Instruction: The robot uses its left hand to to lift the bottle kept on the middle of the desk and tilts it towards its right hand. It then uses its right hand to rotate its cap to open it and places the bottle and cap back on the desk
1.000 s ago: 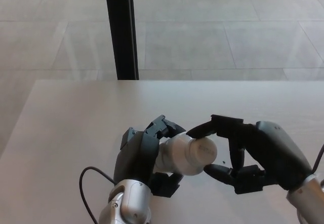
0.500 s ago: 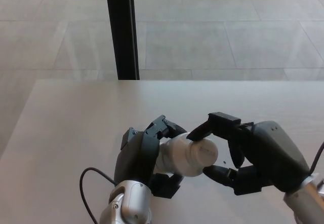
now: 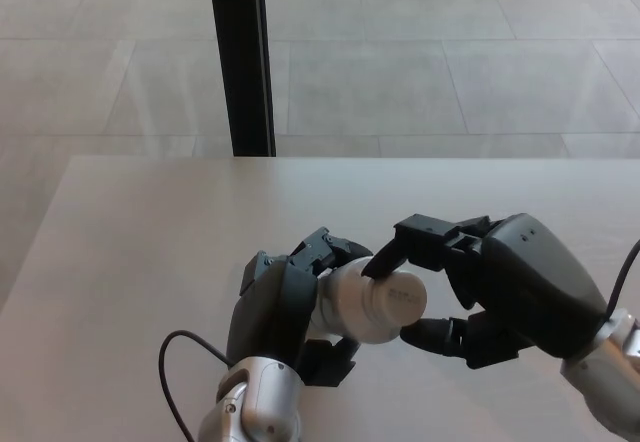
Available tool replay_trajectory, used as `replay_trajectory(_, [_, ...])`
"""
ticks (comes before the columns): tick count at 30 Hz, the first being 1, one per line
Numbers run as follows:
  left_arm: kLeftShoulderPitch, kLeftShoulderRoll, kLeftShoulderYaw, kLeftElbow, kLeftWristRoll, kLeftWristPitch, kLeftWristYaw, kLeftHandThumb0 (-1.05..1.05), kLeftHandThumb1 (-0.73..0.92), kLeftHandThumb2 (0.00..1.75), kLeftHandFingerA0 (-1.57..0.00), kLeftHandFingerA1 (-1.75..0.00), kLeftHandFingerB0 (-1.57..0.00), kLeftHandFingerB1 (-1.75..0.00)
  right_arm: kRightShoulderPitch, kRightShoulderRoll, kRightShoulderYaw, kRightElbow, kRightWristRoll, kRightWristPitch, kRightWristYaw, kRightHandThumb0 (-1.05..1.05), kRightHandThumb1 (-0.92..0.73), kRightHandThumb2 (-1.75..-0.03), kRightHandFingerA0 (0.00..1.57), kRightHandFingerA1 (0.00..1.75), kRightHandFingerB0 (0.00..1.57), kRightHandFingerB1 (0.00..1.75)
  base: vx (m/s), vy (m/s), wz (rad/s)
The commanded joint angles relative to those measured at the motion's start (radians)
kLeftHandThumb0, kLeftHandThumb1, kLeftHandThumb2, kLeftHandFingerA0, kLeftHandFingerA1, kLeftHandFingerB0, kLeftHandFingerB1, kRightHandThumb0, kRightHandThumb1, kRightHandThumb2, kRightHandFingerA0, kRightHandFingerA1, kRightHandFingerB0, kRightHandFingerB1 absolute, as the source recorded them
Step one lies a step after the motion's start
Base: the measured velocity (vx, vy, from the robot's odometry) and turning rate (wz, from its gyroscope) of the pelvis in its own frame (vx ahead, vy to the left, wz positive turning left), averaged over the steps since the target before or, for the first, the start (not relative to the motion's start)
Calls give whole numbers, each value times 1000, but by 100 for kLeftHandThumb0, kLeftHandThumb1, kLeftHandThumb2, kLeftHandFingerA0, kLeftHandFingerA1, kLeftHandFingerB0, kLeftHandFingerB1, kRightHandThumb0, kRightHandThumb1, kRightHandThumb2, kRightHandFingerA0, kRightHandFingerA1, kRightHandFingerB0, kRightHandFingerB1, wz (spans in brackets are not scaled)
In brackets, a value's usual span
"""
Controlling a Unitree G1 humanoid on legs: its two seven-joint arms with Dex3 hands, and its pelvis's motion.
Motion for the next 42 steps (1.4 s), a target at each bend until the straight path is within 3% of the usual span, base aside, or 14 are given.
replay_trajectory(1, [12, -1, 24, 8, 4, 60, 6, 8, 87, 61, -72, -172, -67, -143, -75, -53, 25, 11, -165, -220, -146, -31, -50, -91, 93, 175, 80, 150, 0, 0, 0])
replay_trajectory(2, [11, -5, 30, 10, -2, 63, 4, 12, 87, 65, -69, -173, -65, -147, -80, -57, 28, 1, -178, -218, -148, -31, -48, -92, 93, 175, 81, 147, 0, 0, 0])
replay_trajectory(3, [10, -4, 30, 10, -1, 67, 0, 7, 86, 67, -69, -126, -59, -86, -82, -60, 29, -5, -183, -214, -145, -30, -47, -95, 93, 175, 81, 148, 0, 0, 0])
replay_trajectory(5, [8, 1, 26, 6, 9, 81, -7, 4, 83, 66, -70, -111, -59, -75, -88, -62, 30, -7, -193, -219, -154, -31, -49, -89, 92, 175, 84, 124, 0, 0, 0])
replay_trajectory(6, [10, 4, 26, 9, 6, 68, -7, -6, 83, 59, -75, -146, -73, -99, -102, -73, 34, -2, -213, -244, -173, -37, -49, -104, 118, 129, 90, 104, 0, 0, 0])
replay_trajectory(7, [11, 12, 25, 17, 4, 47, -7, -6, 83, 59, -79, -156, -76, -119, -119, -83, 38, 8, -231, -278, -194, -35, -59, -85, 95, 159, 85, 112, 0, 0, 0])
replay_trajectory(13, [15, 24, 18, 20, 12, 25, -3, -5, 82, 61, -81, -167, -75, -133, -148, -107, 41, 22, -260, -323, -228, -32, -49, -101, 90, 158, 83, 123, 0, 0, 0])
replay_trajectory(17, [28, 11, 32, 17, -8, 9, 9, 23, 82, 91, -98, -166, -85, -145, -172, -129, 21, 31, -259, -350, -248, -30, -47, -107, 88, 163, 79, 139, 0, 0, 0])
replay_trajectory(20, [29, 9, 32, 22, -5, 10, 15, 22, 77, 99, -71, -175, -68, -155, -182, -131, 10, 49, -243, -369, -252, -31, -58, -91, 93, 160, 80, 127, 0, 0, 0])
replay_trajectory(21, [30, 7, 33, 20, -6, 15, 13, 21, 80, 94, -94, -169, -81, -147, -185, -136, 7, 51, -238, -375, -247, -34, -60, -90, 92, 156, 82, 125, 0, 0, 0])
replay_trajectory(23, [29, 7, 26, 18, 4, 21, 19, 21, 77, 96, -72, -175, -65, -156, -188, -142, 3, 56, -230, -391, -245, -32, -62, -84, 92, 159, 78, 123, 0, 0, 0])
replay_trajectory(27, [37, 5, 32, 25, -16, -12, 19, 22, 80, 96, -100, -166, -85, -144, -191, -143, 3, 64, -244, -415, -259, -30, -53, -99, 88, 153, 76, 137, 0, 0, 0])
replay_trajectory(40, [39, 5, 37, 1, -15, 33, -6, 14, 77, 85, -100, -160, -87, -140, -285, -197, 39, 99, -370, -543, -310, -30, -53, -87, 87, 160, 81, 112, 0, 0, 0])
replay_trajectory(42, [38, 6, 31, 0, -8, 35, -7, 16, 75, 90, -78, -175, -71, -151, -314, -212, 48, 103, -416, -572, -335, -33, -59, -78, 86, 158, 80, 105, 0, 0, 0])
